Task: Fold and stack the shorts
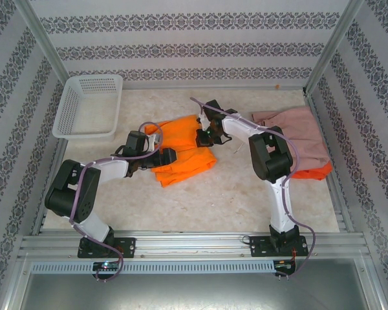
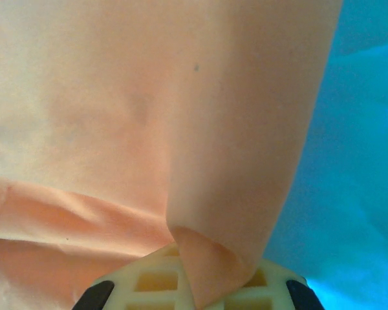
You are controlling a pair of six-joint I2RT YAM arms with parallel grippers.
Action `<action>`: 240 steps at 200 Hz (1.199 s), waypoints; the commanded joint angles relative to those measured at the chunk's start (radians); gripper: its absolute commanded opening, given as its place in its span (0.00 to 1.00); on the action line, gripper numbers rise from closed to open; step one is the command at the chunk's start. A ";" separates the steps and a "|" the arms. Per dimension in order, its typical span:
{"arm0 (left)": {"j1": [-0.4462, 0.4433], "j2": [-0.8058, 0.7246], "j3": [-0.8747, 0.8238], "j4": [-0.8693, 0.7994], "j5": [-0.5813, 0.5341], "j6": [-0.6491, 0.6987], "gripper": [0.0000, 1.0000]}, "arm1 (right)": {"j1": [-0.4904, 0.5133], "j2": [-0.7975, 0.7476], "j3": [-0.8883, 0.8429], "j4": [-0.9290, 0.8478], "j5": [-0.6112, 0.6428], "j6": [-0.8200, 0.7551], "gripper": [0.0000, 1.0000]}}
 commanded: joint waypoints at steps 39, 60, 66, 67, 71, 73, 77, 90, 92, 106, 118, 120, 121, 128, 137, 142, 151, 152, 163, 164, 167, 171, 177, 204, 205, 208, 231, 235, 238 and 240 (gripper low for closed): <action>0.003 -0.150 -0.009 0.000 0.017 -0.025 0.95 | -0.054 -0.379 -0.037 -0.243 0.320 -0.167 0.00; 0.003 -0.169 -0.018 0.012 0.018 -0.030 1.00 | -0.110 -0.469 -0.022 -0.332 0.413 -0.215 0.00; 0.004 -0.171 -0.021 0.017 0.020 -0.034 1.00 | -0.129 -0.485 -0.013 -0.356 0.428 -0.228 0.00; 0.004 -0.171 -0.021 0.018 0.020 -0.035 1.00 | -0.134 -0.488 -0.011 -0.360 0.431 -0.231 0.00; 0.003 -0.172 -0.023 0.023 0.020 -0.037 1.00 | -0.147 -0.495 -0.004 -0.374 0.441 -0.241 0.00; 0.003 -0.173 -0.024 0.025 0.020 -0.038 1.00 | -0.155 -0.499 0.001 -0.380 0.446 -0.245 0.00; 0.004 -0.172 -0.027 0.029 0.021 -0.040 1.00 | -0.169 -0.505 0.008 -0.396 0.456 -0.253 0.00; 0.003 -0.173 -0.030 0.041 0.024 -0.047 1.00 | -0.210 -0.513 0.041 -0.433 0.475 -0.287 0.00; 0.003 -0.173 -0.031 0.043 0.025 -0.048 1.00 | -0.216 -0.514 0.047 -0.439 0.479 -0.291 0.00; 0.004 -0.172 -0.033 0.049 0.026 -0.054 1.00 | -0.251 -0.508 0.092 -0.474 0.501 -0.318 0.00; 0.003 -0.171 -0.033 0.052 0.027 -0.055 1.00 | -0.277 -0.496 0.133 -0.502 0.509 -0.328 0.00; 0.003 -0.172 -0.031 0.052 0.027 -0.055 1.00 | -0.281 -0.494 0.141 -0.507 0.509 -0.330 0.00; 0.003 -0.171 -0.031 0.052 0.027 -0.055 1.00 | -0.283 -0.492 0.146 -0.510 0.509 -0.330 0.00; 0.003 -0.173 -0.032 0.053 0.027 -0.055 1.00 | -0.294 -0.481 0.179 -0.529 0.511 -0.329 0.00; 0.003 -0.175 -0.033 0.053 0.024 -0.054 1.00 | -0.303 -0.469 0.214 -0.549 0.513 -0.333 0.00; 0.003 -0.178 -0.032 0.051 0.022 -0.055 1.00 | -0.306 -0.465 0.232 -0.557 0.513 -0.331 0.00; 0.004 -0.180 -0.034 0.048 0.018 -0.053 1.00 | -0.311 -0.461 0.259 -0.566 0.508 -0.329 0.00; 0.004 -0.181 -0.034 0.047 0.017 -0.053 1.00 | -0.311 -0.460 0.262 -0.566 0.506 -0.328 0.00; 0.004 -0.184 -0.034 0.043 0.013 -0.049 1.00 | -0.313 -0.461 0.289 -0.569 0.492 -0.322 0.00; 0.004 -0.184 -0.034 0.043 0.013 -0.049 1.00 | -0.313 -0.462 0.292 -0.569 0.491 -0.322 0.00; 0.003 -0.184 -0.035 0.042 0.012 -0.049 1.00 | -0.314 -0.463 0.299 -0.569 0.486 -0.320 0.00; 0.004 -0.186 -0.034 0.041 0.012 -0.048 1.00 | -0.313 -0.464 0.310 -0.569 0.479 -0.315 0.00; 0.004 -0.185 -0.035 0.041 0.010 -0.046 1.00 | -0.312 -0.469 0.323 -0.570 0.470 -0.309 0.00; 0.004 -0.187 -0.037 0.037 0.006 -0.045 1.00 | -0.314 -0.500 0.360 -0.554 0.476 -0.298 0.00; 0.004 -0.187 -0.037 0.037 0.006 -0.045 1.00 | -0.314 -0.501 0.360 -0.554 0.478 -0.299 0.00; 0.004 -0.188 -0.037 0.035 0.005 -0.043 1.00 | -0.315 -0.504 0.362 -0.553 0.486 -0.300 0.00; 0.004 -0.201 -0.039 0.026 -0.006 -0.038 1.00 | -0.337 -0.513 0.367 -0.554 0.546 -0.319 0.00; 0.004 -0.203 -0.038 0.024 -0.008 -0.035 1.00 | -0.343 -0.513 0.366 -0.554 0.547 -0.321 0.00; 0.003 -0.206 -0.038 0.023 -0.009 -0.035 1.00 | -0.349 -0.512 0.364 -0.554 0.549 -0.323 0.00; 0.003 -0.208 -0.038 0.021 -0.010 -0.033 1.00 | -0.352 -0.512 0.364 -0.554 0.552 -0.325 0.00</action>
